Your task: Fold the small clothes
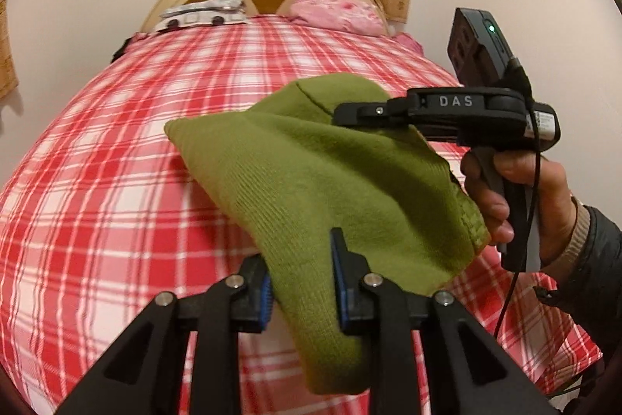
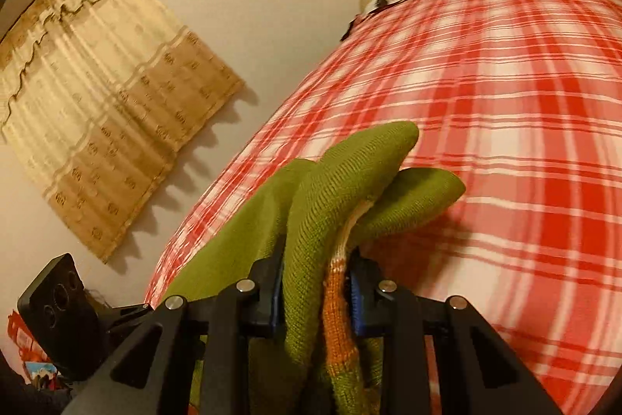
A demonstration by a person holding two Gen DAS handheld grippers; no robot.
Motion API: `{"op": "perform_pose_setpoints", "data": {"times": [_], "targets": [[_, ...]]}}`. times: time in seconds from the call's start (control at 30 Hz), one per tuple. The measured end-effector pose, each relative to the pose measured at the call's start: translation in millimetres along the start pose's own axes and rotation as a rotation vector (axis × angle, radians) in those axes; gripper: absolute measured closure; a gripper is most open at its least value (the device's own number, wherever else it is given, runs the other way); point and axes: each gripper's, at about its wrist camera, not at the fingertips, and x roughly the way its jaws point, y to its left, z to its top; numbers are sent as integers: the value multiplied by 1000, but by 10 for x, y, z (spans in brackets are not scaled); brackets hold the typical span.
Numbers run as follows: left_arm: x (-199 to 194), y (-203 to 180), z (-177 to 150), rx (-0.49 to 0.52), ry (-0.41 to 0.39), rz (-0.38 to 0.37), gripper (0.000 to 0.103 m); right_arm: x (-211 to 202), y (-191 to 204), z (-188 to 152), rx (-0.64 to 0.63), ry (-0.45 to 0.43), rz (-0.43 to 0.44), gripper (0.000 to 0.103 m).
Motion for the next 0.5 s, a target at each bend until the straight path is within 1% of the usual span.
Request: {"op": "perform_pose_setpoints", "data": {"times": [0.2, 0.5], "targets": [[-194, 321, -155, -46, -16, 28, 78, 302, 303, -53, -27, 36, 26, 76], [-445, 639, -396, -100, -37, 69, 78, 657, 703, -144, -62, 73, 68, 76]]}}
